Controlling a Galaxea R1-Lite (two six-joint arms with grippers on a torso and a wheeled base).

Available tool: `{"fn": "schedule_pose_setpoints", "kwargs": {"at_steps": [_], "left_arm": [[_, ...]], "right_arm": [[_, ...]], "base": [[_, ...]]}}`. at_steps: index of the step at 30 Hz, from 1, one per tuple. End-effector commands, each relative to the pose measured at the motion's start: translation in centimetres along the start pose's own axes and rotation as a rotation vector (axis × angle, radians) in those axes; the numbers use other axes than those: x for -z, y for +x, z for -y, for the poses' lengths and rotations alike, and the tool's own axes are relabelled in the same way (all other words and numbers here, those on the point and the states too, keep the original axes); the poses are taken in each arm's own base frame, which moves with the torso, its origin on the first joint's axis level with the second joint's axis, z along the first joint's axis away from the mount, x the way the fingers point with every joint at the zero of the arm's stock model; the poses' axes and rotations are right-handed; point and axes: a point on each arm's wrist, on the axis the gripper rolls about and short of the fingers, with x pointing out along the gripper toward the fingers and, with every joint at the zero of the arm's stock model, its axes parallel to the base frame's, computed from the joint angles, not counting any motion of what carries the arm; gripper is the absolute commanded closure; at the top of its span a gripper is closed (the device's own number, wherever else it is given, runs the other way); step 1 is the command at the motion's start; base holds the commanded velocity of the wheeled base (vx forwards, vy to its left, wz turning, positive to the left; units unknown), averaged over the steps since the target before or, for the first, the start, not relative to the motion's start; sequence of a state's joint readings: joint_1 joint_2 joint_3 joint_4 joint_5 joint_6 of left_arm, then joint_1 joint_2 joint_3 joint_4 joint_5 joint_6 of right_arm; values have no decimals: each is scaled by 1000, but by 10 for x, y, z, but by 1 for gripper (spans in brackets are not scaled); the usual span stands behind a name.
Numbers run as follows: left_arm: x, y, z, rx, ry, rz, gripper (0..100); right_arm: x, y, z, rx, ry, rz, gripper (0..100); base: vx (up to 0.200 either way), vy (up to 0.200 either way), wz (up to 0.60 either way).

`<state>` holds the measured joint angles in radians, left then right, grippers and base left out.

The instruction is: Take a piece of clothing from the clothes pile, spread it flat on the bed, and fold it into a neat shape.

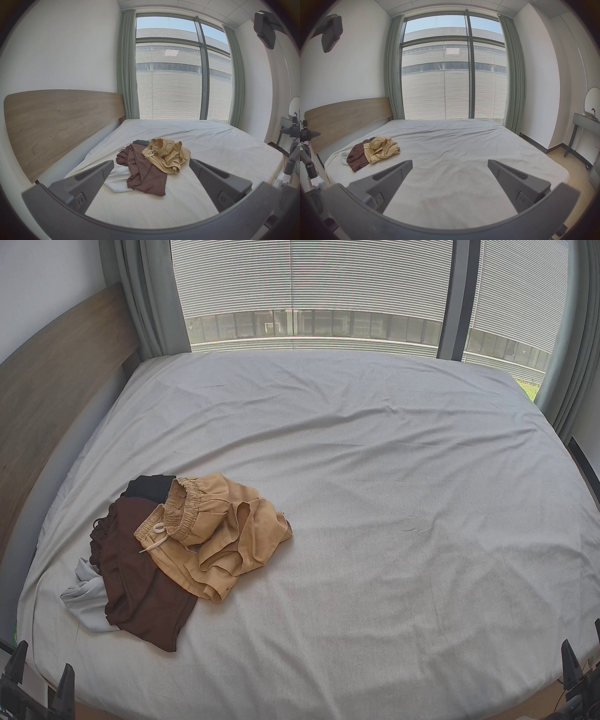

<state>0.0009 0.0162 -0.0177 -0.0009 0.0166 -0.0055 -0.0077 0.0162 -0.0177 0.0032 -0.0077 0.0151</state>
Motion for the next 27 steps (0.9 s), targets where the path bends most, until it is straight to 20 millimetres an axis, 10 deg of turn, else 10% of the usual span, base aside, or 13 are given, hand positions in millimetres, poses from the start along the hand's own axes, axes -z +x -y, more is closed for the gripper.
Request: {"fn": "schedule_pose_setpoints", "kwargs": {"at_steps": [1, 27], "left_arm": [[5, 1, 0, -3, -16, -4, 0], [4, 1, 0, 1, -18, 2, 0]], "right_arm": [[4, 1, 1, 26, -1, -7, 0], [4, 1, 1, 23, -3, -6, 0]], "base": [[0, 0, 0], [0, 0, 0]]}}
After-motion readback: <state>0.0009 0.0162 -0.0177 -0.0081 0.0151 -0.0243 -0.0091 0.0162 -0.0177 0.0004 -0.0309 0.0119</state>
